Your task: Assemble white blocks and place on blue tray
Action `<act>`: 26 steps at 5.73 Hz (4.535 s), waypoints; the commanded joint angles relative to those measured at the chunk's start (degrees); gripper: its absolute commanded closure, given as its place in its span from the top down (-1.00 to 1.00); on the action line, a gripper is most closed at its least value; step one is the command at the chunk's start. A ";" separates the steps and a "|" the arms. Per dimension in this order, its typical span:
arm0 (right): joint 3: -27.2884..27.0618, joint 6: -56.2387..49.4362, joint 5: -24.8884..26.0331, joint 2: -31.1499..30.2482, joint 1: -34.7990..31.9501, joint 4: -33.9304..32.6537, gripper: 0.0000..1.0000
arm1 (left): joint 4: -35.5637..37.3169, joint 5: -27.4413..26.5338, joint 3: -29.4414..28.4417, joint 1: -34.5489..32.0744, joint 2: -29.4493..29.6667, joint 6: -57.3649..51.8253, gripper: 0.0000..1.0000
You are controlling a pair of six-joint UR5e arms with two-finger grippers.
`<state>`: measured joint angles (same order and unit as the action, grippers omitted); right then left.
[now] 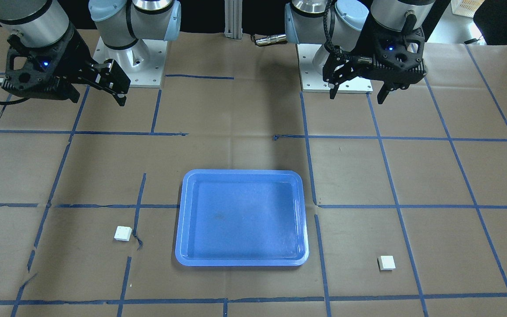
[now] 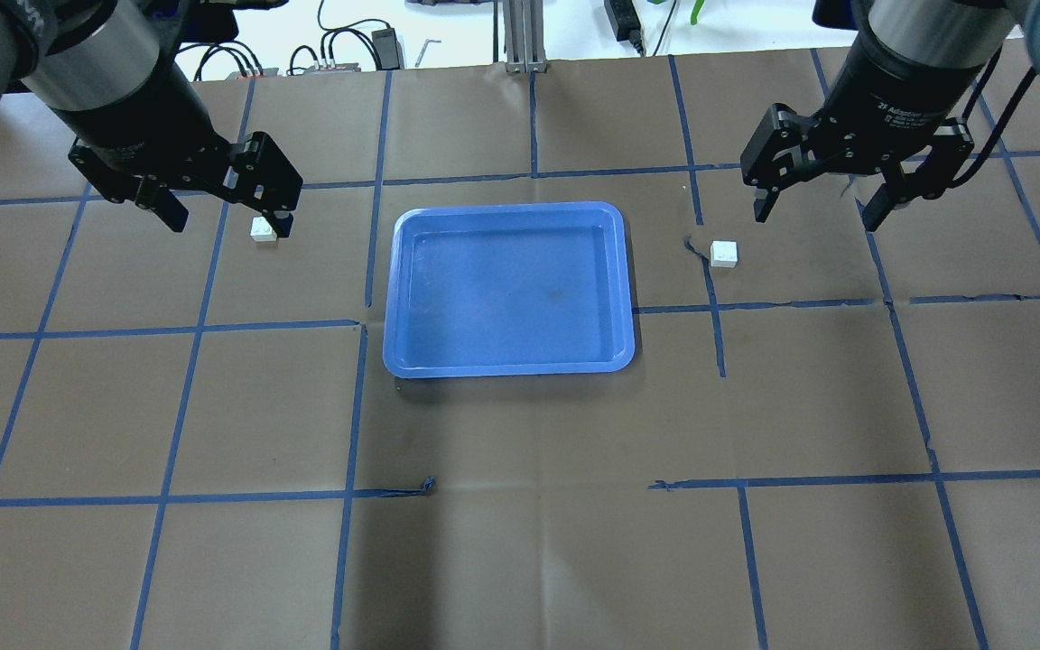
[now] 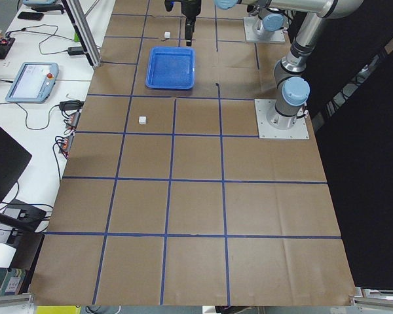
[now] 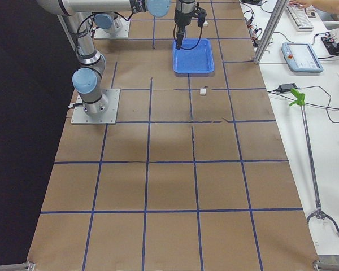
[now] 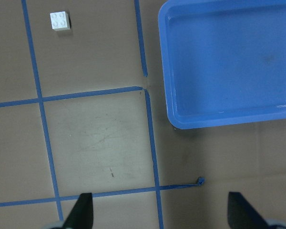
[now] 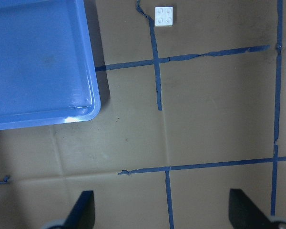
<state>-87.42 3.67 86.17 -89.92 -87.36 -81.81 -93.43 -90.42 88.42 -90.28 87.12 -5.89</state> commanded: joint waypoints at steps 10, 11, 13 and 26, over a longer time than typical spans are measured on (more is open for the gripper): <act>-8.34 -95.38 -1.18 8.95 3.95 -28.07 0.99 | 20.61 -2.74 -2.73 10.12 23.31 -7.60 0.98; -8.98 -99.43 -3.44 10.88 5.17 -31.36 0.99 | 27.88 -2.65 -2.90 10.90 28.84 -9.73 0.98; -10.21 -105.43 -17.28 17.02 11.48 -31.48 0.99 | 40.80 -1.35 -2.82 11.79 38.78 -9.41 0.98; -15.32 -109.14 -29.57 31.55 14.24 -45.54 0.31 | 41.58 -0.81 3.06 -4.60 35.49 -56.28 -1.00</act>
<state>-102.83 -105.49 56.33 -58.75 -73.12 -127.34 -51.87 -91.15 90.47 -90.54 123.28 -56.23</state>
